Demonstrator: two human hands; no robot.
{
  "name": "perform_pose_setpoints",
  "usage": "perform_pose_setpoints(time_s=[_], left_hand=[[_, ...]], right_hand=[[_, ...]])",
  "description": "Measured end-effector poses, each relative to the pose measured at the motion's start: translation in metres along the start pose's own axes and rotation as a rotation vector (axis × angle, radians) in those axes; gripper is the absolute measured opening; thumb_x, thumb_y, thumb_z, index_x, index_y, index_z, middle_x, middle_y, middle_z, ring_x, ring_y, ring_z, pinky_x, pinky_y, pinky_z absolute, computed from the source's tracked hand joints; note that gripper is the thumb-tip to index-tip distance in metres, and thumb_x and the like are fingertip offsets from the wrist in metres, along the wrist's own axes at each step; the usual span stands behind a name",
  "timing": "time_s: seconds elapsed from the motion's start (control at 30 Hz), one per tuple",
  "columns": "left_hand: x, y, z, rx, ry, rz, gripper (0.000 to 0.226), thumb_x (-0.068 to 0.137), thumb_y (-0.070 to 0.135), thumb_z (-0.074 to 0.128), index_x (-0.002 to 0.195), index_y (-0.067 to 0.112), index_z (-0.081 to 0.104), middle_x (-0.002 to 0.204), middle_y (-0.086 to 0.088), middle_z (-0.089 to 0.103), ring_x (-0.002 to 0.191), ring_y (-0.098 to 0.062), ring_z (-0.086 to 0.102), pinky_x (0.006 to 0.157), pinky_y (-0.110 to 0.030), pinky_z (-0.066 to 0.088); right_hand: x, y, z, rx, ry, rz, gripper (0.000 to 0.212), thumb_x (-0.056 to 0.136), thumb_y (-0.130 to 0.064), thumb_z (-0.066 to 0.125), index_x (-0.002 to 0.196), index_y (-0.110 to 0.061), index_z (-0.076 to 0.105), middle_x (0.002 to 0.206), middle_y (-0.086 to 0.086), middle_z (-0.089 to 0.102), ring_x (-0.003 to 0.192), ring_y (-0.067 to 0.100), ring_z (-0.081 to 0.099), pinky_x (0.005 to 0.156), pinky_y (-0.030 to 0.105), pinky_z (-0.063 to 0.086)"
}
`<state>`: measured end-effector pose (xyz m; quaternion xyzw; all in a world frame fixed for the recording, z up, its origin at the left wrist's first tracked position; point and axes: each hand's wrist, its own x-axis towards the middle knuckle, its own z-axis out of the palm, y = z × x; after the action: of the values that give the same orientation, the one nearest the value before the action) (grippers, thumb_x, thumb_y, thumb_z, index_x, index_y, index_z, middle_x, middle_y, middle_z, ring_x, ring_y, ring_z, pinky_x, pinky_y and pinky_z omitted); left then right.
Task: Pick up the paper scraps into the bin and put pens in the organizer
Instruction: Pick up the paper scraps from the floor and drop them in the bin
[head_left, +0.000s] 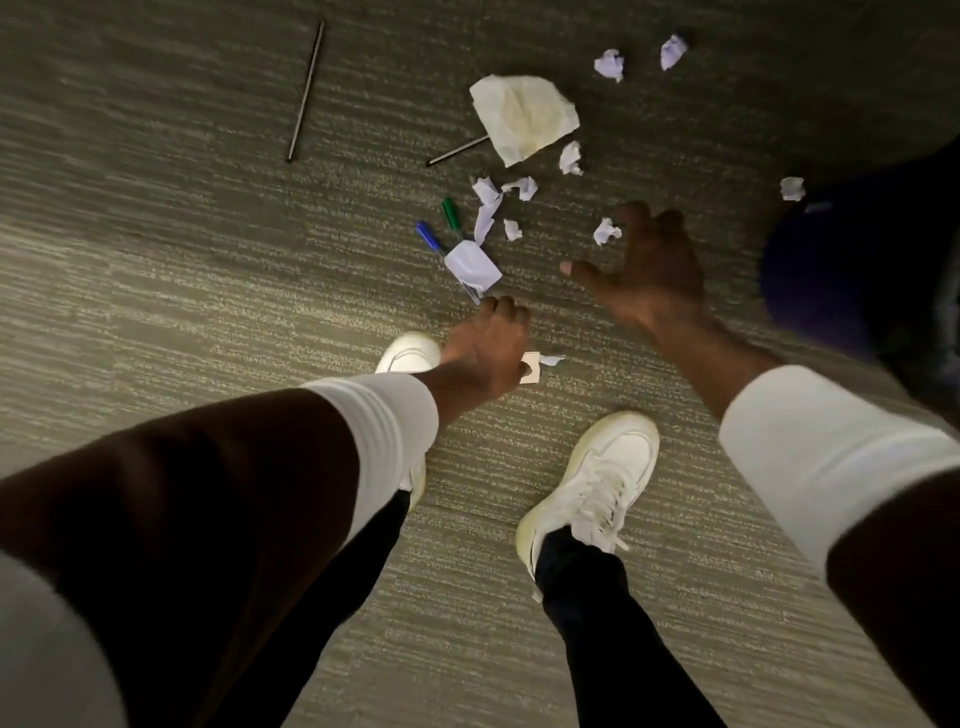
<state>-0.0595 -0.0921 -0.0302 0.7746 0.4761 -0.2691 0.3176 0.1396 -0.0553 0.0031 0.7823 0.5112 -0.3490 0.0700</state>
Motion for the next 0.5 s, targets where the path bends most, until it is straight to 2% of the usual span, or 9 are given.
perform_pose_setpoints(time_s=[0.13,0.23,0.3,0.37,0.5], left_hand=[[0.015,0.004,0.028,0.0,0.024,0.014,0.081,0.081,0.044,0.084,0.142,0.009,0.044,0.142,-0.015,0.048,0.133,-0.035,0.048,0.096,-0.052,0.059],[0.017,0.007,0.039,0.038,0.025,0.027,0.083,0.079,0.03,0.087,0.144,0.007,0.041,0.143,-0.016,0.043,0.131,-0.034,0.047,0.094,-0.051,0.06],[0.017,0.005,0.044,0.072,0.047,0.055,0.079,0.08,0.016,0.085,0.145,0.006,0.041,0.143,-0.017,0.042,0.13,-0.033,0.048,0.091,-0.047,0.06],[0.018,0.0,0.046,0.066,0.057,0.077,0.074,0.082,0.004,0.078,0.146,0.003,0.04,0.144,-0.019,0.043,0.13,-0.035,0.049,0.095,-0.046,0.058],[0.024,-0.01,0.047,0.085,0.053,0.121,0.066,0.09,0.003,0.07,0.148,0.0,0.039,0.144,-0.023,0.051,0.133,-0.037,0.05,0.1,-0.046,0.056]], right_hand=[[0.034,0.002,0.037,-0.003,0.064,0.016,0.106,0.071,-0.084,0.069,0.153,-0.026,0.034,0.16,0.03,0.033,0.147,0.046,0.039,0.111,0.056,0.047],[0.048,-0.005,0.053,-0.031,0.084,-0.006,0.114,0.068,-0.088,0.069,0.154,-0.022,0.033,0.163,0.033,0.028,0.149,0.049,0.035,0.11,0.059,0.044],[0.053,-0.012,0.059,-0.017,0.097,-0.049,0.108,0.066,-0.087,0.071,0.144,-0.019,0.041,0.156,0.029,0.038,0.143,0.046,0.042,0.105,0.057,0.05],[0.056,-0.023,0.064,-0.017,0.096,-0.128,0.101,0.066,-0.084,0.073,0.136,-0.016,0.048,0.146,0.022,0.049,0.136,0.041,0.048,0.1,0.052,0.053],[0.062,-0.05,0.076,-0.032,0.049,-0.254,0.095,0.069,-0.076,0.079,0.135,-0.014,0.05,0.14,0.015,0.055,0.13,0.035,0.053,0.096,0.046,0.054]])
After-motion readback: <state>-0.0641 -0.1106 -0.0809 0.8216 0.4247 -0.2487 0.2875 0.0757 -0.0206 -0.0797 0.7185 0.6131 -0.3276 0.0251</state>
